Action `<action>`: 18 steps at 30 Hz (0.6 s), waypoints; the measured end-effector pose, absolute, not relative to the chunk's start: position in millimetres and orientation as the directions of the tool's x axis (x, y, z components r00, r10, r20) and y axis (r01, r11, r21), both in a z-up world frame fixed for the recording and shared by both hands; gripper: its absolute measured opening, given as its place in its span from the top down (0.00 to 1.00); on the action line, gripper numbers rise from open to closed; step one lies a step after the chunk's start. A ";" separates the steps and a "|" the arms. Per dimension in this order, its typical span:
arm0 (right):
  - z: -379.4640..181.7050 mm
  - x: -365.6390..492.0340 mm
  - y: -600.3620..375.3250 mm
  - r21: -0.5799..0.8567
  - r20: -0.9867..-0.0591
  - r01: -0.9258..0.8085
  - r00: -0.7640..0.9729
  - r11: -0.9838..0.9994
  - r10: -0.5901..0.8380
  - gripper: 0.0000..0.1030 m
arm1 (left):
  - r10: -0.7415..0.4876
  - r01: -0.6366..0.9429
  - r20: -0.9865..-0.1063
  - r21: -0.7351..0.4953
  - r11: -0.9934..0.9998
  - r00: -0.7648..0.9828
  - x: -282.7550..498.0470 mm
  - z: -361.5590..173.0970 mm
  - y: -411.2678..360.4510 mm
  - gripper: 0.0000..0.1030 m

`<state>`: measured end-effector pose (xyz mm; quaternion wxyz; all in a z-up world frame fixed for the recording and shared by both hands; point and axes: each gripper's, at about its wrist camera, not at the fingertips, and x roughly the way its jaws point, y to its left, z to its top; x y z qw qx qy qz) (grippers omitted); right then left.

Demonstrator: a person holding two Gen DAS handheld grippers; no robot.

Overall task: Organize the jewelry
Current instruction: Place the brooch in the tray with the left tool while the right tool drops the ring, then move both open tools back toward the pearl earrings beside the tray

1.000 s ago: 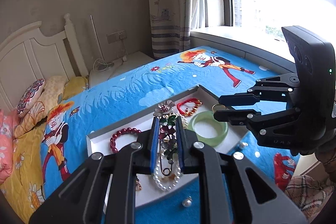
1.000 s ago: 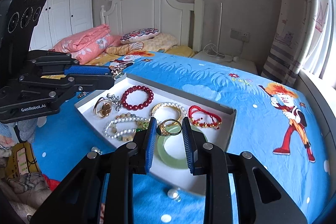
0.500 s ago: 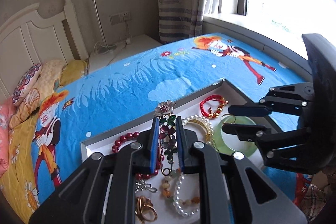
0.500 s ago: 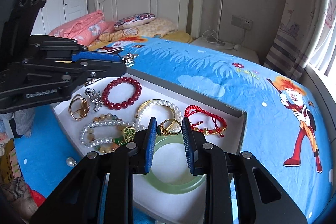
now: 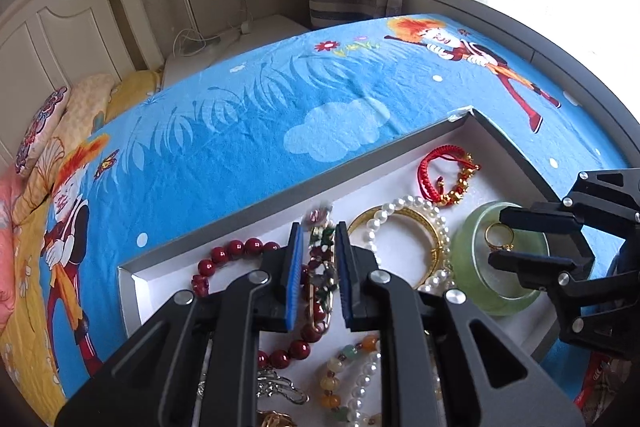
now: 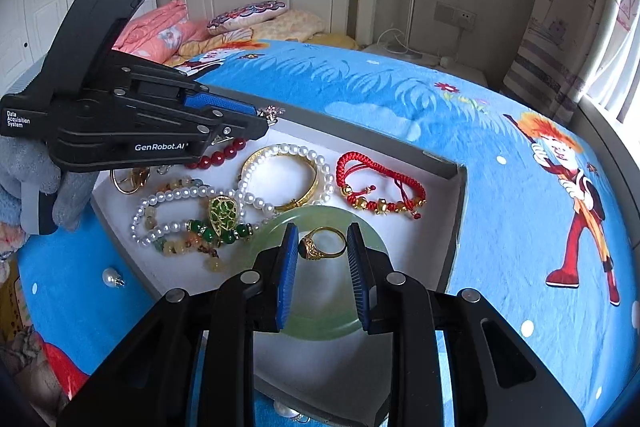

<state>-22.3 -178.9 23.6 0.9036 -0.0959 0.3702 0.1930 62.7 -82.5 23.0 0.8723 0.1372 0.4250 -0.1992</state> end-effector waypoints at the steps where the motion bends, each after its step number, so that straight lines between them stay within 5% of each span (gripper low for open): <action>1: 21.9 -21.3 -178.3 -0.030 -0.714 -0.420 0.644 0.907 0.275 0.75 | -0.232 0.465 -0.798 0.068 0.883 0.556 63.5 22.6 -82.3 0.84; 8: 19.5 -19.9 -180.9 -0.009 -0.723 -0.419 0.630 0.908 0.284 0.75 | -0.257 0.460 -0.791 0.035 0.887 0.556 62.9 26.2 -77.4 0.75; 18: 42.1 -33.3 -190.2 0.011 -0.677 -0.406 0.669 0.914 0.306 0.71 | -0.253 0.421 -0.693 0.080 0.904 0.675 28.8 57.4 -60.9 0.27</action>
